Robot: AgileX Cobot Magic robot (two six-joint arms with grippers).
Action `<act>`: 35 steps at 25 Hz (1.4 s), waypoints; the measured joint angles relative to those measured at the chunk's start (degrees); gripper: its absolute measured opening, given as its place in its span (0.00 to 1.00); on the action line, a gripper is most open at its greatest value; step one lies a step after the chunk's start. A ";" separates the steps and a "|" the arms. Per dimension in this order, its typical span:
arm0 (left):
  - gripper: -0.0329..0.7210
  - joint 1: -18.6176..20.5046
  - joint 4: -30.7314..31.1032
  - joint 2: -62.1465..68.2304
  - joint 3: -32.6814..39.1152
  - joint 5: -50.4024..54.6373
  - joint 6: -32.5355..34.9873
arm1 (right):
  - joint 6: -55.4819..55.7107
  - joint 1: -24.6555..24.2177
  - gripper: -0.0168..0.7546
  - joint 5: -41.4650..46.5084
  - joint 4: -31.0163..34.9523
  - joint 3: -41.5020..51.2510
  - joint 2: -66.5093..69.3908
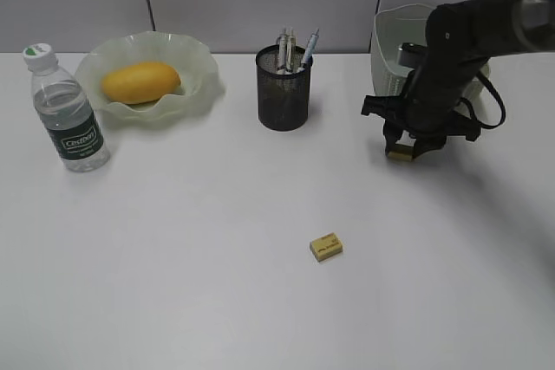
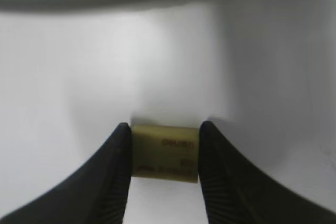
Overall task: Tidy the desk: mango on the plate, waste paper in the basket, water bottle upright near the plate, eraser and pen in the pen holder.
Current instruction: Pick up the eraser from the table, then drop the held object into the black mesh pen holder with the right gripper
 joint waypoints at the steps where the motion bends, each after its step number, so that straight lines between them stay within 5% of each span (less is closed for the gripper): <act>1: 0.68 0.00 0.00 0.00 0.00 0.00 0.00 | -1.12 0.29 0.43 1.57 0.75 -1.22 0.22; 16: 0.68 0.00 0.00 0.00 0.00 0.00 0.00 | -11.89 11.28 0.43 6.88 3.51 -36.95 0.43; 35: 0.68 0.00 0.00 0.00 0.00 0.00 0.00 | -12.48 11.59 0.43 4.66 3.55 -38.74 9.13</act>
